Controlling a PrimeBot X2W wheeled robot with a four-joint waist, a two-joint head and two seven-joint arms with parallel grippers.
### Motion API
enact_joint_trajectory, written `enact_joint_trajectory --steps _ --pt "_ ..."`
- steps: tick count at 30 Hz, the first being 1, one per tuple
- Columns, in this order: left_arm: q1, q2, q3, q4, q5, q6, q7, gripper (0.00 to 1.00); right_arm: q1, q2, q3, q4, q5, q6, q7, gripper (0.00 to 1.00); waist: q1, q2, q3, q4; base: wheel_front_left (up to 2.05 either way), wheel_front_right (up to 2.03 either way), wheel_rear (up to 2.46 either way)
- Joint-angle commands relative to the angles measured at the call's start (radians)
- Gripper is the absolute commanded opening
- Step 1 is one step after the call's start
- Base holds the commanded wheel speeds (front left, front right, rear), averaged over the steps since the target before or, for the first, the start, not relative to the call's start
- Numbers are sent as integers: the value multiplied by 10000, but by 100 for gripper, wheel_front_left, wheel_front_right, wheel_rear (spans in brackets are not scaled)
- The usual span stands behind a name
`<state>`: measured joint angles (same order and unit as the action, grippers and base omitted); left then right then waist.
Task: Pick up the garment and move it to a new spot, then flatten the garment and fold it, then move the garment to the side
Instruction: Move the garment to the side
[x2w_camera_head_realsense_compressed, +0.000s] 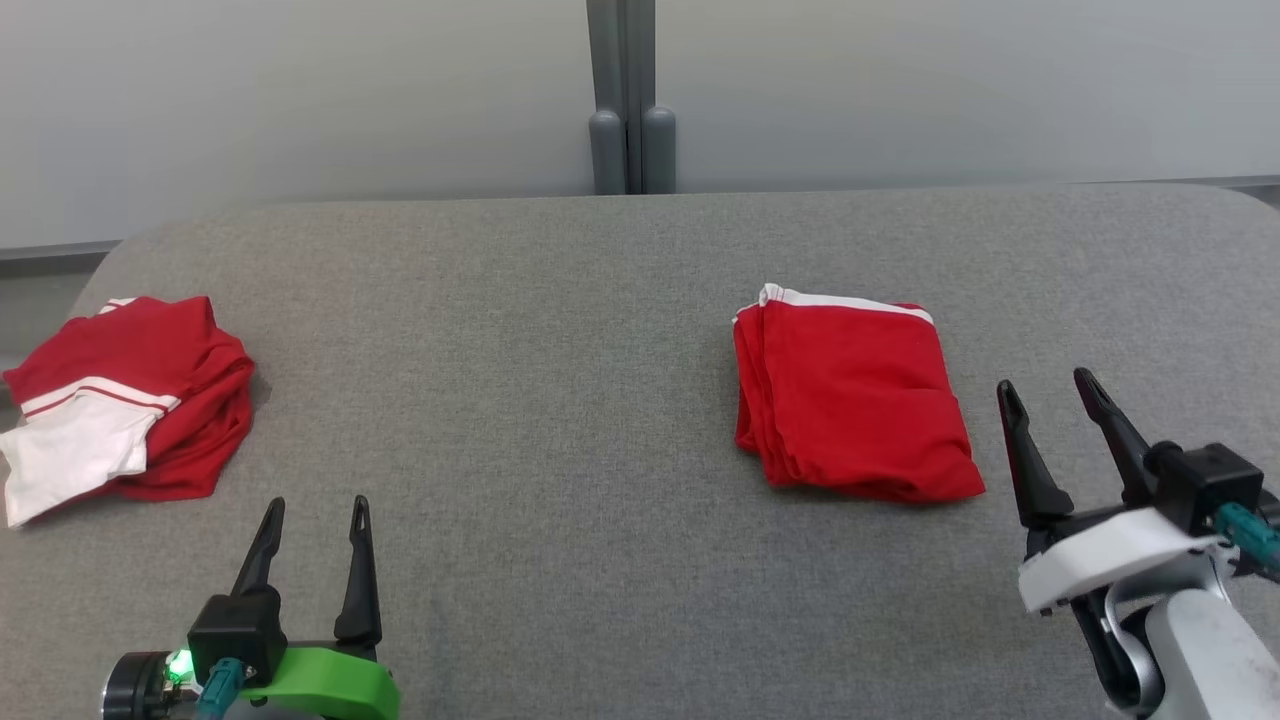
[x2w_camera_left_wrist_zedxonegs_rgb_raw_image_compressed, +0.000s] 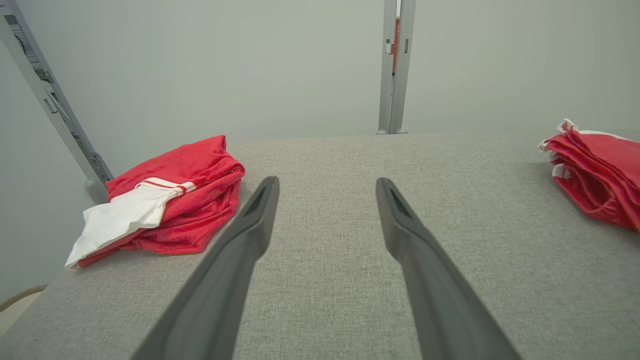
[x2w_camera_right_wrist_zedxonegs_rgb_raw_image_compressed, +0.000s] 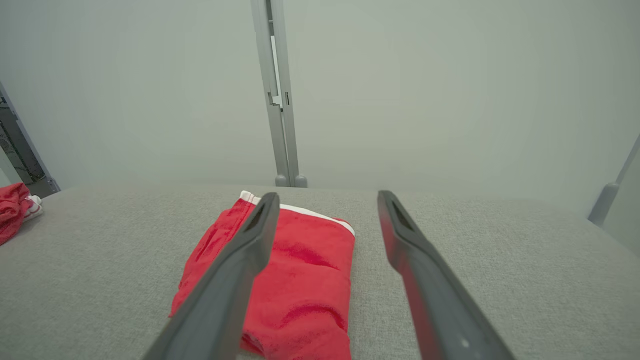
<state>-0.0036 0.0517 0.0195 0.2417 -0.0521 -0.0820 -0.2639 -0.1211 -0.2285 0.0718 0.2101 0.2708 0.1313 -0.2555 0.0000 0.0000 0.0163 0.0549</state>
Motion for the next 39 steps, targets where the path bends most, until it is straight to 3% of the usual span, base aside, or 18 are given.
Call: enact_joint_trajectory --steps 1,8,17,26,35,36,37,38,39 --pt "-185 34 -21 -27 -23 7 -5 100 -411 -193 113 250 82 -13 98 100 0 0 170 60 0 0 0" --pt "-463 20 -125 -59 -86 51 -5 100 -2282 -812 610 1673 349 -13 723 100 0 0 696 234 0 0 0" --pt "-1044 7 -445 -62 -198 76 -5 100 -3935 -1140 1248 3662 619 -13 1290 100 0 0 1589 548 0 0 0" --pt "-1581 4 -778 22 -412 157 -5 100 -4717 -1103 1772 5484 925 -15 1190 100 0 0 2319 800 0 0 0" --pt "-1690 3 -991 110 -509 311 -5 100 -4804 -909 2406 6661 1573 -13 1176 100 0 0 2378 822 0 0 0" --pt "-1687 3 -1000 115 -527 328 -5 100 -4766 -868 2494 6781 1733 -13 1265 91 0 0 2359 809 0 0 0" --pt "-1684 3 -1008 120 -530 325 -5 100 -4731 -828 2580 6861 1851 -13 1347 49 0 0 2340 799 0 0 0" --pt "-1681 3 -1012 129 -535 330 -5 100 -4690 -783 2675 6928 2039 -13 1445 23 0 0 2317 782 0 0 0" --pt "-1681 3 -1015 134 -540 327 -5 100 -4673 -754 2721 6955 2222 -15 1481 3 0 0 2301 767 0 0 0"
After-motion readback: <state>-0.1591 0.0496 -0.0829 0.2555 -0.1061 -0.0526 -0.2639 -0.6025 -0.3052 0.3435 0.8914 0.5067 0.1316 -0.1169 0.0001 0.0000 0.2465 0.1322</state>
